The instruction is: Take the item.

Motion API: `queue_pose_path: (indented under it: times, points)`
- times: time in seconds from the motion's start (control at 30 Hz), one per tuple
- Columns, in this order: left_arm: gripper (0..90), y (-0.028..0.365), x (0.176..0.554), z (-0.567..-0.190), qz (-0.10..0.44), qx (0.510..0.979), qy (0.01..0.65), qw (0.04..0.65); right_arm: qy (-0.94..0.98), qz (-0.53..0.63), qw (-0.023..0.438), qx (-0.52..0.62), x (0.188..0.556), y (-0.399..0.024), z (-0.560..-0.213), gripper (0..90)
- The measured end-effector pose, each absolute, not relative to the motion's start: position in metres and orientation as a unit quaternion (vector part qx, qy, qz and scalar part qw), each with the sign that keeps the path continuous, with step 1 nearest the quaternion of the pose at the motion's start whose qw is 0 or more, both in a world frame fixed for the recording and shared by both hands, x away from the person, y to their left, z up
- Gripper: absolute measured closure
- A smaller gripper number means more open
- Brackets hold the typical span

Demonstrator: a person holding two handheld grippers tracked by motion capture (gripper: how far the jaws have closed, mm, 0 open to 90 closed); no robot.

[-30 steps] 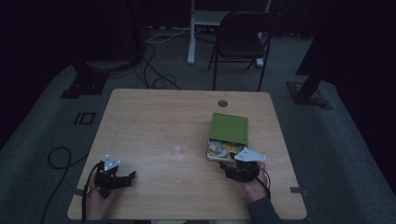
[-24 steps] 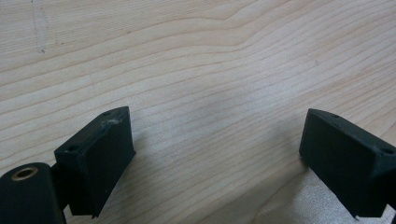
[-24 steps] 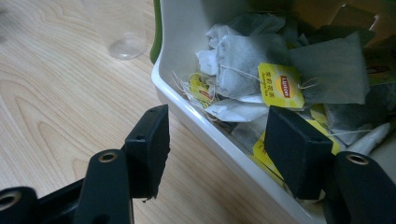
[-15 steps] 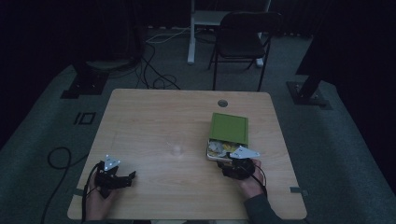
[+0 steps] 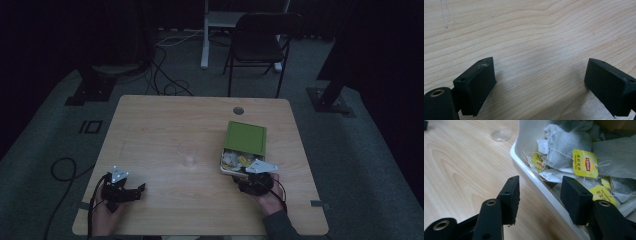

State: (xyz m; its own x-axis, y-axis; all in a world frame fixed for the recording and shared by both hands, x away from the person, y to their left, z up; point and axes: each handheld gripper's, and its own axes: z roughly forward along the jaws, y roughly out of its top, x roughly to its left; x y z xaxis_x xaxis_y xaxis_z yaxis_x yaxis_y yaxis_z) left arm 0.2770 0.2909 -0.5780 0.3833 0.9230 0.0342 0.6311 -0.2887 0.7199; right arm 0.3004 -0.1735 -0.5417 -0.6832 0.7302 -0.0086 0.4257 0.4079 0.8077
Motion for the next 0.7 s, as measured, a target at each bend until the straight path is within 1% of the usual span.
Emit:
queue_pose_path:
  times: [0.17,0.47,0.6,0.67,0.7]
  points:
    - [10.6,0.291,0.277,-0.578,0.230,0.769,0.505,0.317,0.817,0.423,0.177,0.350,0.292,-0.173,-0.543,50.0]
    - [10.6,0.291,0.277,-0.578,0.230,0.769,0.505,0.317,0.821,0.425,0.169,0.341,0.282,-0.173,-0.542,53.4]
    - [10.6,0.291,0.277,-0.578,0.230,0.769,0.505,0.316,0.824,0.425,0.165,0.338,0.279,-0.173,-0.541,56.7]
    - [10.6,0.291,0.277,-0.578,0.230,0.769,0.505,0.317,0.823,0.436,0.146,0.334,0.278,-0.175,-0.540,61.4]
    - [10.6,0.291,0.277,-0.578,0.230,0.769,0.505,0.317,0.821,0.440,0.145,0.332,0.277,-0.175,-0.539,61.5]
